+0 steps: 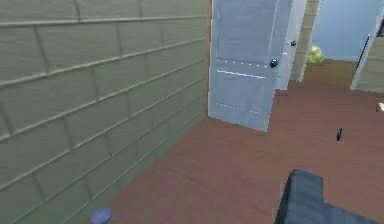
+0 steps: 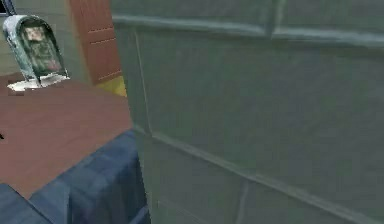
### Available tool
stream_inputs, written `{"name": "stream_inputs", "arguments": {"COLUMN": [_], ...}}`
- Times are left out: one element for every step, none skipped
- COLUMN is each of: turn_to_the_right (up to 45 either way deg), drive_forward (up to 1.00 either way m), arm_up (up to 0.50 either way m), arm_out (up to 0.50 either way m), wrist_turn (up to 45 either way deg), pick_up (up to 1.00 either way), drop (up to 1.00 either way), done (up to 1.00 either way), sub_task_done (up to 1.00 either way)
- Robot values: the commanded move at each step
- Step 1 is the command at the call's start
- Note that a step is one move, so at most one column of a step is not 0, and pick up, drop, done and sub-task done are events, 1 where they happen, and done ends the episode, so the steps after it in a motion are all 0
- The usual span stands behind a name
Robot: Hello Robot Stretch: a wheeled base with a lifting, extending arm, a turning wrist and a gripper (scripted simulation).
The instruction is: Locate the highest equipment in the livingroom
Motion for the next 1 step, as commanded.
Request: {"name": "stream_inputs", "arguments": {"turn_to_the_right": [-39.0], "drive_forward": [0.00], "arm_up": [0.00], "arm_out": [0.00], "wrist_turn": [0.0], "pick_up": [0.00], "drop": [0.00], "done": [0.00], "sub_task_done": [0.00]}}
